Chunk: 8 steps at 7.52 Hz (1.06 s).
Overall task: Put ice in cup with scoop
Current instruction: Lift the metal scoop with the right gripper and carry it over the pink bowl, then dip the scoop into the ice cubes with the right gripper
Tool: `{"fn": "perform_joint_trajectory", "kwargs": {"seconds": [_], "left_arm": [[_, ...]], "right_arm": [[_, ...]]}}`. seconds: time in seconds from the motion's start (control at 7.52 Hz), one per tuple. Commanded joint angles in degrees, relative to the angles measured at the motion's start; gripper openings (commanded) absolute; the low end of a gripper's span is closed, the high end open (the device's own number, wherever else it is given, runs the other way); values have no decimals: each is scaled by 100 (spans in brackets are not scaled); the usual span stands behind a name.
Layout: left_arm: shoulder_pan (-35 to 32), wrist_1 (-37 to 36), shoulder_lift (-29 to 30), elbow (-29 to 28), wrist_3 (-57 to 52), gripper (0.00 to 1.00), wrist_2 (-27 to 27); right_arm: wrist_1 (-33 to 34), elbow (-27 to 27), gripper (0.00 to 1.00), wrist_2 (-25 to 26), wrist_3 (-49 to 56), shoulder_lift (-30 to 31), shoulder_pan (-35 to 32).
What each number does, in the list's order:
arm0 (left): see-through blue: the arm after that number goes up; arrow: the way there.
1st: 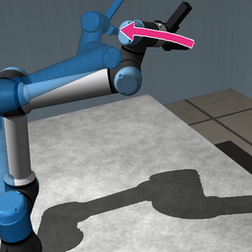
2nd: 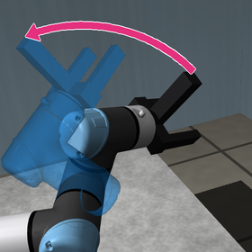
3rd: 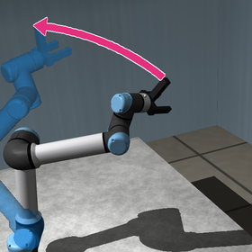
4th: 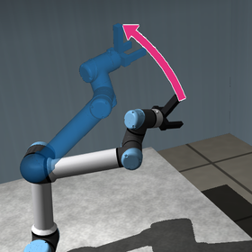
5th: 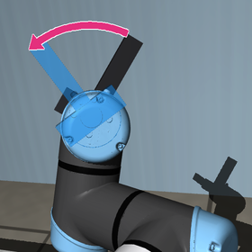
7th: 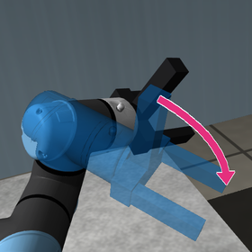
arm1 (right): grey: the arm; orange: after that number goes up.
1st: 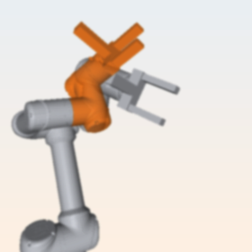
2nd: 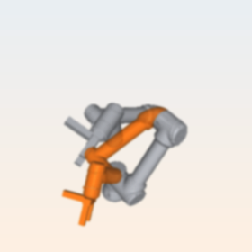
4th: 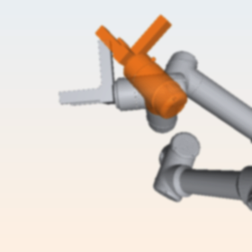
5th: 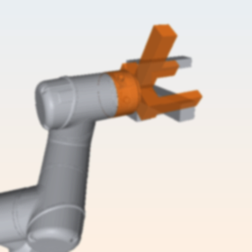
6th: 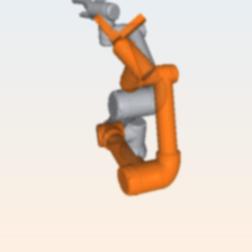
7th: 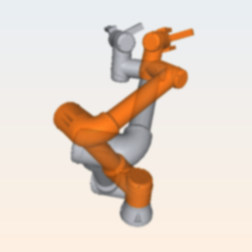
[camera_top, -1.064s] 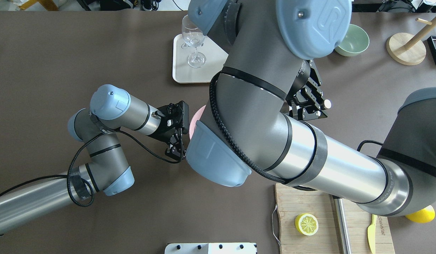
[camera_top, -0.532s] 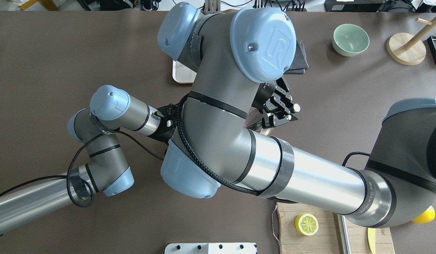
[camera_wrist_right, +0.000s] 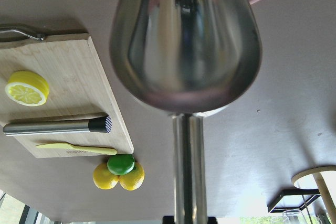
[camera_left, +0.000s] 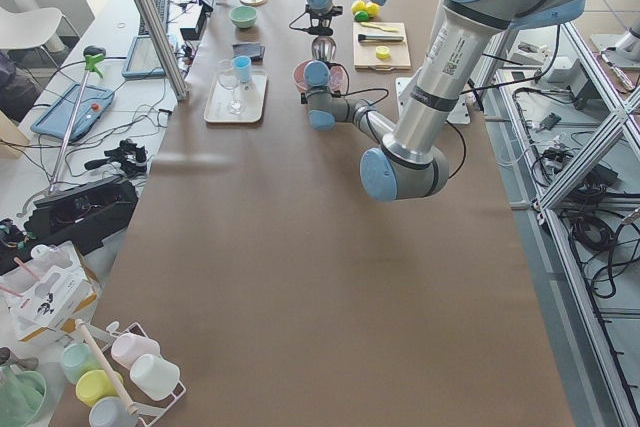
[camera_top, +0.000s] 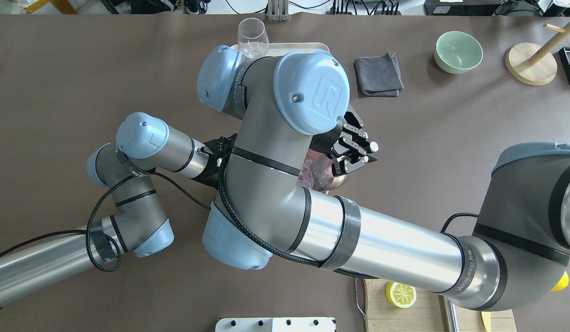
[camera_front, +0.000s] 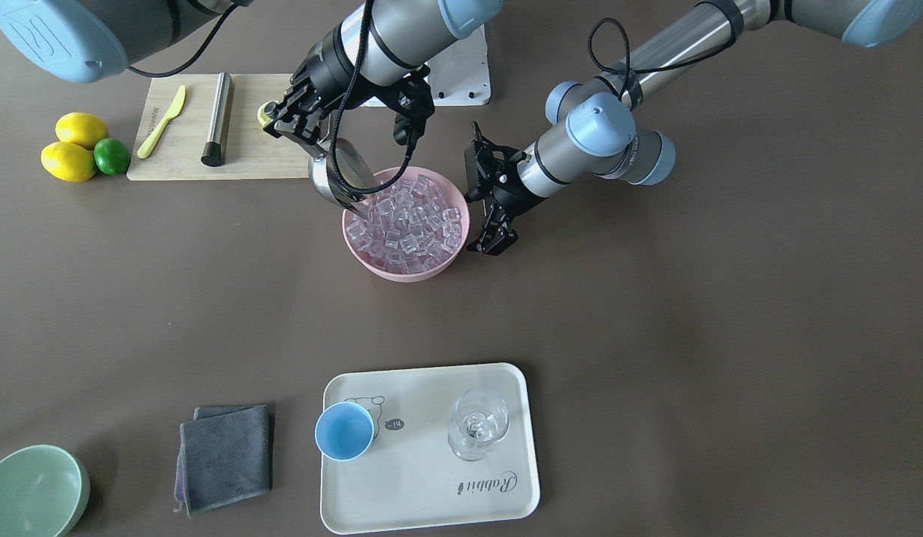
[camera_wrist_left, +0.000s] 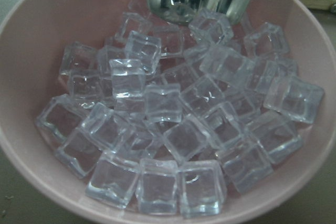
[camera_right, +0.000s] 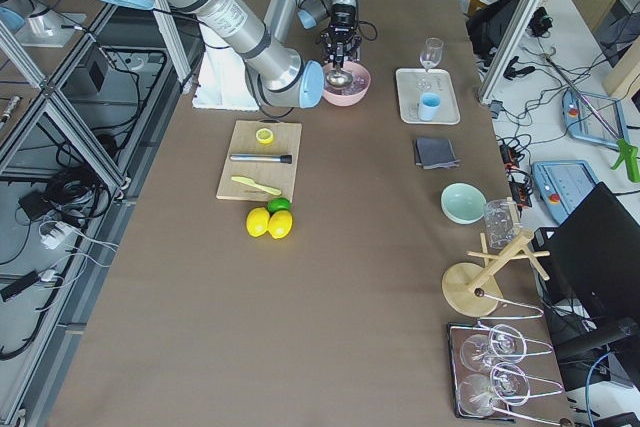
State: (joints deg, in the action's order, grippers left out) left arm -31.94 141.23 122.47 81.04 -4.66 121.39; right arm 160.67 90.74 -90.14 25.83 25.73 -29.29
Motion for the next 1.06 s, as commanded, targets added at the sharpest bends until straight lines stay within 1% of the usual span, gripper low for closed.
{"fn": "perform_joint_trajectory", "kwargs": {"seconds": [0.0,0.13,0.27,0.66,0.8,0.93], "left_arm": [[4,27,-13,0,0,98,7],[4,27,-21,0,0,98,7],[4,27,-22,0,0,98,7],[13,18,-13,0,0,98,-2],[13,18,-4,0,0,98,-2],[13,18,-4,-9,9,98,-10]], "right_arm": [[-308,-13,0,128,-17,187,107],[-308,83,0,119,-17,196,107],[-482,371,0,84,-113,379,107],[-1115,943,0,-3,-569,923,107],[-1239,971,0,-82,-640,986,107],[-1519,1154,0,-170,-754,1178,107]]}}
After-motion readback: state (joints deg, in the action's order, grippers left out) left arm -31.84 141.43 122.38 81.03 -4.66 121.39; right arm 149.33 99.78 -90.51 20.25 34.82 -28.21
